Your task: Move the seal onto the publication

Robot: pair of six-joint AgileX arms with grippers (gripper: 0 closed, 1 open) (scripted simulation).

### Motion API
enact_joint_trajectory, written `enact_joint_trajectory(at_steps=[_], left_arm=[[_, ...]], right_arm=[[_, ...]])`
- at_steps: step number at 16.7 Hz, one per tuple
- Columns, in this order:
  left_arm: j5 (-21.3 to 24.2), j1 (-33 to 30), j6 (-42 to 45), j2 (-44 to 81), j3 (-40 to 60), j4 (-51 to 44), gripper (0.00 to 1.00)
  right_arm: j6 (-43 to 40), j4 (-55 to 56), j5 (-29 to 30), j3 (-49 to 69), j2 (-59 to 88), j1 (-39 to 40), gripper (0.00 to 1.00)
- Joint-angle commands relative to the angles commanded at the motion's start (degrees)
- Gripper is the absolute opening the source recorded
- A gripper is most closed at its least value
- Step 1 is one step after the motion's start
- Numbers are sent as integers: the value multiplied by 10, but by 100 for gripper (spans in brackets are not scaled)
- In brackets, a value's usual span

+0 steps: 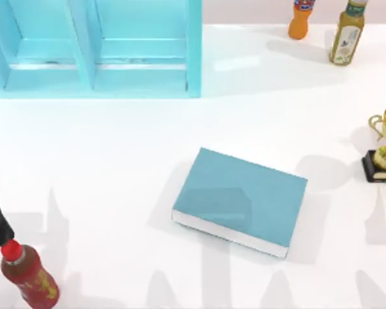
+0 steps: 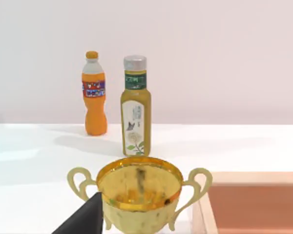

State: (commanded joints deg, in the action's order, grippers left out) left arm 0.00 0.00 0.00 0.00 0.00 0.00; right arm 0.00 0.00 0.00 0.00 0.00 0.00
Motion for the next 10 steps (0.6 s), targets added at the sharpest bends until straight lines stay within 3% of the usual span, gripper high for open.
enact_joint_trajectory(at_steps=[5, 10], left_arm=[[0, 0, 0, 0, 0, 0, 100], [0, 0, 0, 0, 0, 0, 100]], right_arm=[[-21, -72, 3, 88, 90, -24, 100], [-69, -235, 4, 293, 313, -77, 100]])
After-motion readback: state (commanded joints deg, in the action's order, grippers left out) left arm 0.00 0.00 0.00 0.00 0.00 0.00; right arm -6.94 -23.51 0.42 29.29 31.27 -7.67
